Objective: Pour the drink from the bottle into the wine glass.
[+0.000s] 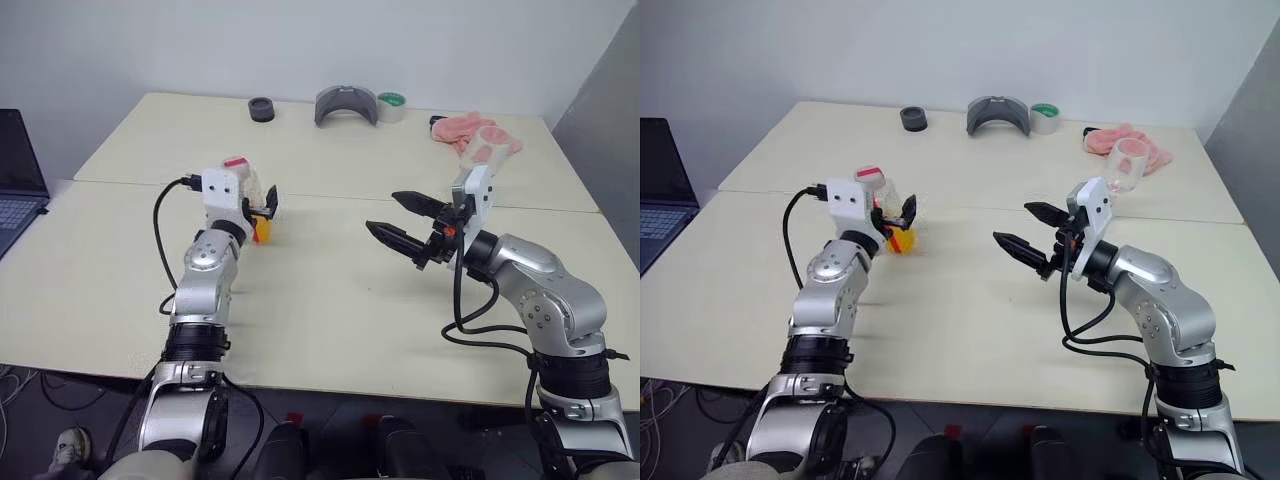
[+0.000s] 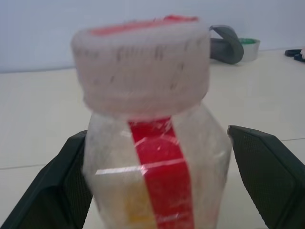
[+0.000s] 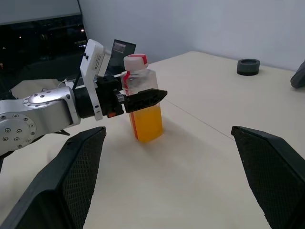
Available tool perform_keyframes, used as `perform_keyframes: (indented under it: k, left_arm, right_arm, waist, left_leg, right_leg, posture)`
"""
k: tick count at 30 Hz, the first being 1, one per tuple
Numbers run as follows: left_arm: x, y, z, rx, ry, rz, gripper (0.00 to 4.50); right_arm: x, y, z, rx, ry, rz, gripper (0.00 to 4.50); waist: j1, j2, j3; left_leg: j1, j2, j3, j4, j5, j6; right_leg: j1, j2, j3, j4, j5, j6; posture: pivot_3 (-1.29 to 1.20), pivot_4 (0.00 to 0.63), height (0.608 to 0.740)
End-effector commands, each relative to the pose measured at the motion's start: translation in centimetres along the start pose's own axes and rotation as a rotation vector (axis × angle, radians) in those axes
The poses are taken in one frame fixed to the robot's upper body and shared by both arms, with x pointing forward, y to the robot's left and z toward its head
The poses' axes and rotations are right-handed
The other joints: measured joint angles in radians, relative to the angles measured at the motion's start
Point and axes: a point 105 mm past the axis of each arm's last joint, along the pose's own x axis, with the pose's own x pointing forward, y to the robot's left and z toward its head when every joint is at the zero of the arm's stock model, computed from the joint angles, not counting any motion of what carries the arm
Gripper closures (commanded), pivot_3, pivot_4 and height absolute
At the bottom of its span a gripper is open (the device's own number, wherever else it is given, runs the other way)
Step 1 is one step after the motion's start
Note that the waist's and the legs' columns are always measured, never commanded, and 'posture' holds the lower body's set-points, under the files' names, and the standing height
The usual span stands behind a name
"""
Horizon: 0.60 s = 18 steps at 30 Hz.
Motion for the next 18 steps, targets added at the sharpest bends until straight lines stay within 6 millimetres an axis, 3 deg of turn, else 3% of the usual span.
perform_keyframes:
  k: [1, 18]
  left_arm:
    - [0.4, 0.2, 1.3, 0.027, -0.051, -0.005, 0.04]
    - [1.5, 0.3, 2.2, 0.021, -0.084, 0.014, 0.04]
  right_arm:
    - [-0.1, 0.5, 1.9, -0.041, -0.055, 0.017, 0.00]
    - [-0.2, 0.8, 2.1, -0.040, -0.061, 0.014, 0.00]
  waist:
    - [0.000, 0.000, 0.000]
    - [0.000, 0.000, 0.000]
  left_leg:
    - [0.000, 0.000, 0.000, 0.000, 0.000, 0.000]
    - [0.000, 0.000, 0.000, 0.000, 0.000, 0.000]
  right_leg:
    - [0.000, 0.000, 0.000, 0.000, 0.000, 0.000]
    - [0.000, 0.000, 0.000, 0.000, 0.000, 0.000]
  posture:
    - [0.00, 0.150, 0.740]
    - [0.00, 0.150, 0.740]
